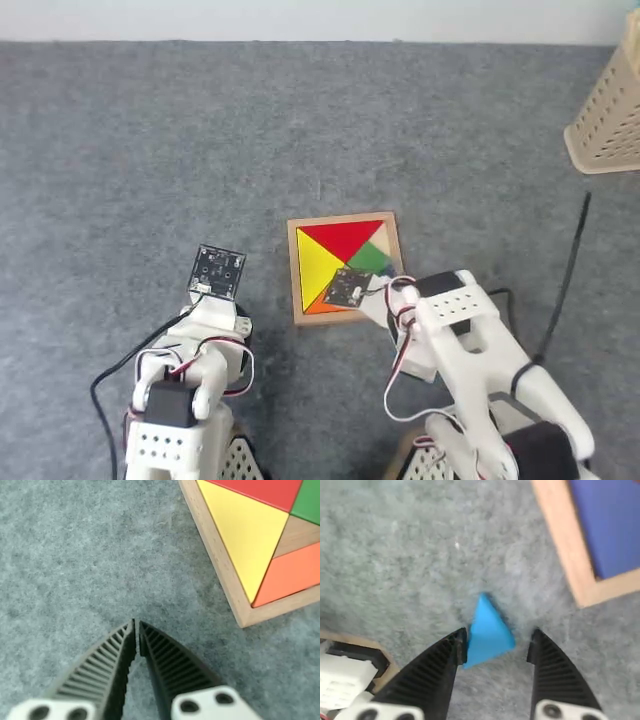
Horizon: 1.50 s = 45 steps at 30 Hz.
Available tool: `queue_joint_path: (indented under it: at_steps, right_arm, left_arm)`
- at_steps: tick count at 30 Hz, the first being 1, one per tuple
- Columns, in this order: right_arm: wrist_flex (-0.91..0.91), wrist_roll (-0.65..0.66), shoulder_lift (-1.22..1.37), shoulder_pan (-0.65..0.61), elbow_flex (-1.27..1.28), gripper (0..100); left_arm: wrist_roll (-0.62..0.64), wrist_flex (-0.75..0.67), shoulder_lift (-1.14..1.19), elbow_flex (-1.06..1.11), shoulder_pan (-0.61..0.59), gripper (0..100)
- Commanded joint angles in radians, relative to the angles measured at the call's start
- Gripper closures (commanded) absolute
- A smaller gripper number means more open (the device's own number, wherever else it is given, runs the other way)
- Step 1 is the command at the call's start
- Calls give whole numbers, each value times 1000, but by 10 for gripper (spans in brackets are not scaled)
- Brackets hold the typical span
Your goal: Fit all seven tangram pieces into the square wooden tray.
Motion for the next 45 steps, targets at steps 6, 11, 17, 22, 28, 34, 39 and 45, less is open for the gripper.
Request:
queue_joint_path:
  at_steps: [6, 11, 17, 22, 28, 34, 39, 45]
  right_arm:
    - [-44, 15, -21, 27, 2, 878]
    - [-44, 17, -22, 30, -5, 946]
    - [47, 18, -33, 33, -83, 950]
    - [209, 11, -33, 33, -313, 950]
    - [326, -18, 15, 31, -588, 947]
    - [311, -23, 303, 22, -818, 949]
    - [289, -15, 593, -15, -1083, 947]
    - [291, 51, 760, -70, -1195, 946]
  left_arm:
    - [6, 6, -21, -19, -2, 988]
    - [6, 6, -21, -19, -2, 988]
    - [6, 6, -21, -19, -2, 988]
    - [6, 6, -21, -19, -2, 988]
    - [6, 6, -21, -19, -2, 988]
    - [6, 6, -21, -19, -2, 988]
    - [6, 6, -21, -19, -2, 988]
    - [6, 6, -21, -19, -2, 988]
